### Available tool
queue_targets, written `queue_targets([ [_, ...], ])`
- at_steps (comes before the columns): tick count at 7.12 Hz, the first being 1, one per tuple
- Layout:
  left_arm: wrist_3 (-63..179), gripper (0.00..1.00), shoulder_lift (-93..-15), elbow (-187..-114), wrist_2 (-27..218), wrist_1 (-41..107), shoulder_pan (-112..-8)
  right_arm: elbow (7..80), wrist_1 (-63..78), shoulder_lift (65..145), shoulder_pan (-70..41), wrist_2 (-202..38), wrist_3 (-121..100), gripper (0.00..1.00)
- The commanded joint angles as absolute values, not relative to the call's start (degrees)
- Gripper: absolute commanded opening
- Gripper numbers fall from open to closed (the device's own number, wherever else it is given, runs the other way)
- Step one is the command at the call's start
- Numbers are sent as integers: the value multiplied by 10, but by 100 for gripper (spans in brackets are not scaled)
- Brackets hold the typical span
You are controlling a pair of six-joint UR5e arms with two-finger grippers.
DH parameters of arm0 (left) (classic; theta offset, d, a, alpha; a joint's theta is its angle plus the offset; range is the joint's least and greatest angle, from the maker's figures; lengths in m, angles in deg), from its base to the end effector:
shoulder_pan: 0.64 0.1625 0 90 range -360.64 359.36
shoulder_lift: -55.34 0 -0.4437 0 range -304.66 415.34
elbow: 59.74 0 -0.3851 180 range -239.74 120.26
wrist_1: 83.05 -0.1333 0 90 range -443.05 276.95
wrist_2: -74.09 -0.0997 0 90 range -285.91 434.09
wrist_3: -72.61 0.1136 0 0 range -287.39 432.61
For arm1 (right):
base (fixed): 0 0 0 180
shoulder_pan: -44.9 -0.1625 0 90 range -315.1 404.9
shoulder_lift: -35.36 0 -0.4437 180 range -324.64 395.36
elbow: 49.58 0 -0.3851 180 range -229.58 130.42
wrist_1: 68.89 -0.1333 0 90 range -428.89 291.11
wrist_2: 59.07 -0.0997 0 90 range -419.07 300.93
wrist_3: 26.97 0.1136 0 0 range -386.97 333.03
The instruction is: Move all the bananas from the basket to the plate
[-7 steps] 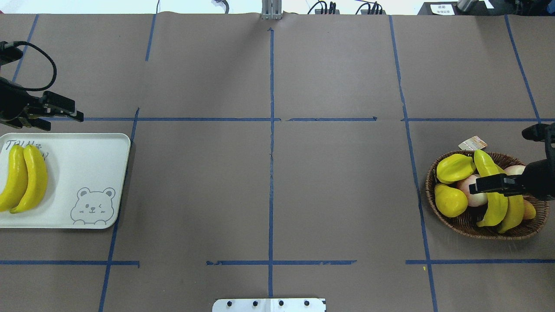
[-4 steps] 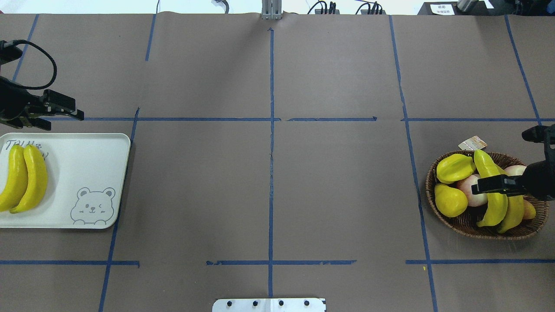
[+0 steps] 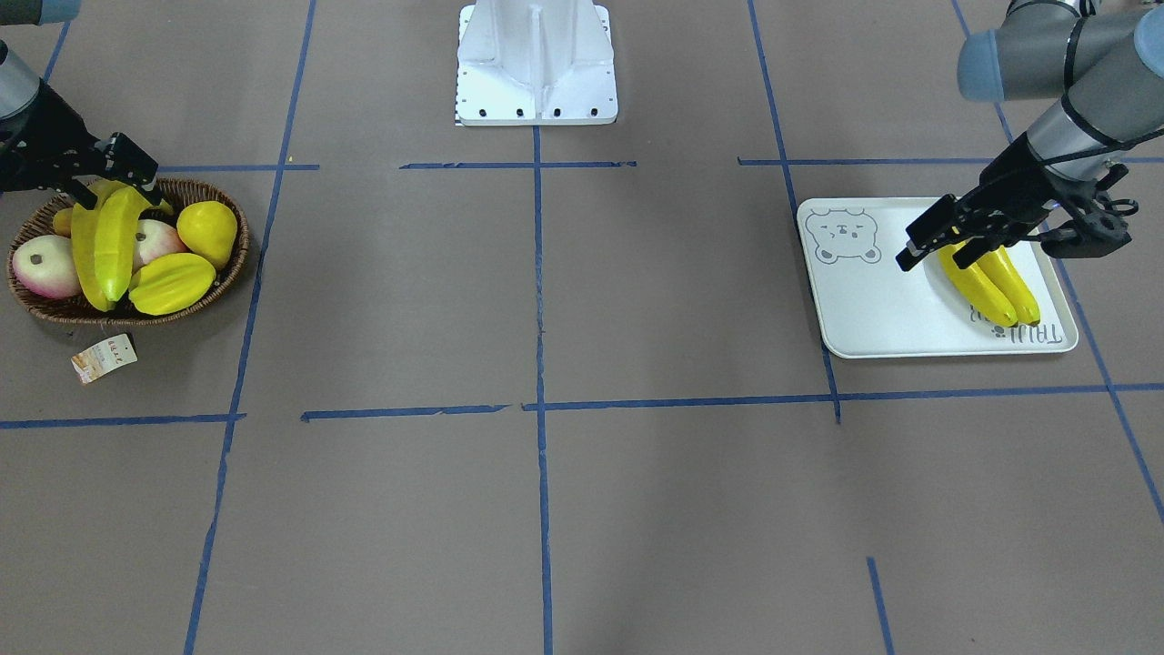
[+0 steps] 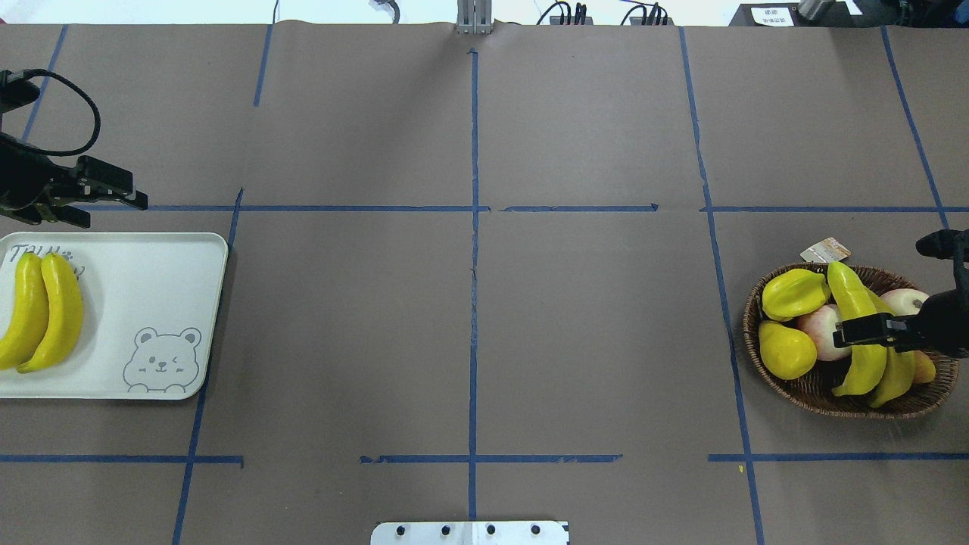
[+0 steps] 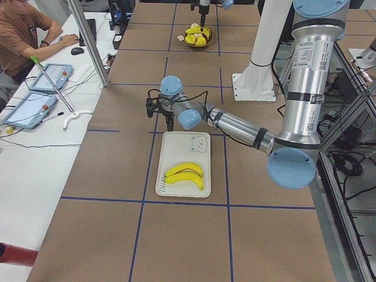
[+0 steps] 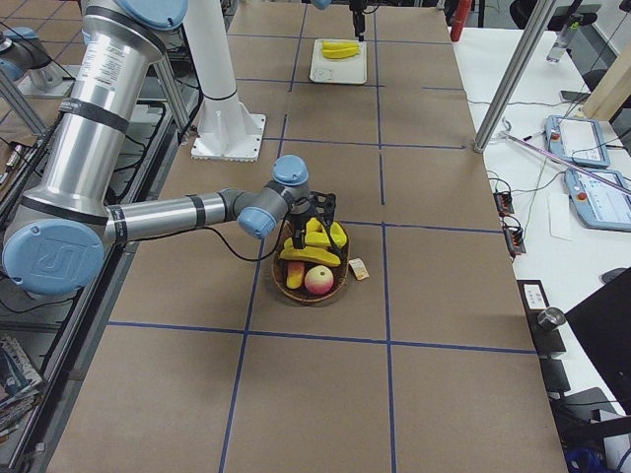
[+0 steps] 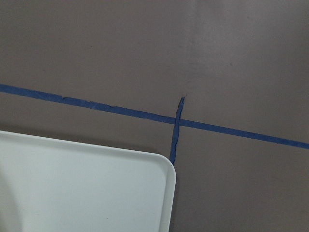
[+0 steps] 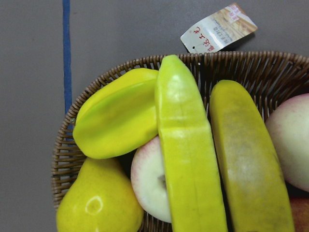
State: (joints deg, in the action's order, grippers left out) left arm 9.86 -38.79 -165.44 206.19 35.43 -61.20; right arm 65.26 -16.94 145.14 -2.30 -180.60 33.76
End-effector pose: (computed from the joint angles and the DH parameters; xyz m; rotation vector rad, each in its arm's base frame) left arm 0.2075 -0.4840 0.4560 0.0603 1.0553 -0.2169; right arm -0.1988 -0.3235 0.5486 0.0421 -0.8985 0.0846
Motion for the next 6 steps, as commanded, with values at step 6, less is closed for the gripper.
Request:
queue_targets([
  [6, 99, 99, -388, -1655, 2061, 354, -612, 647, -169, 1447, -11, -1806, 334, 44],
])
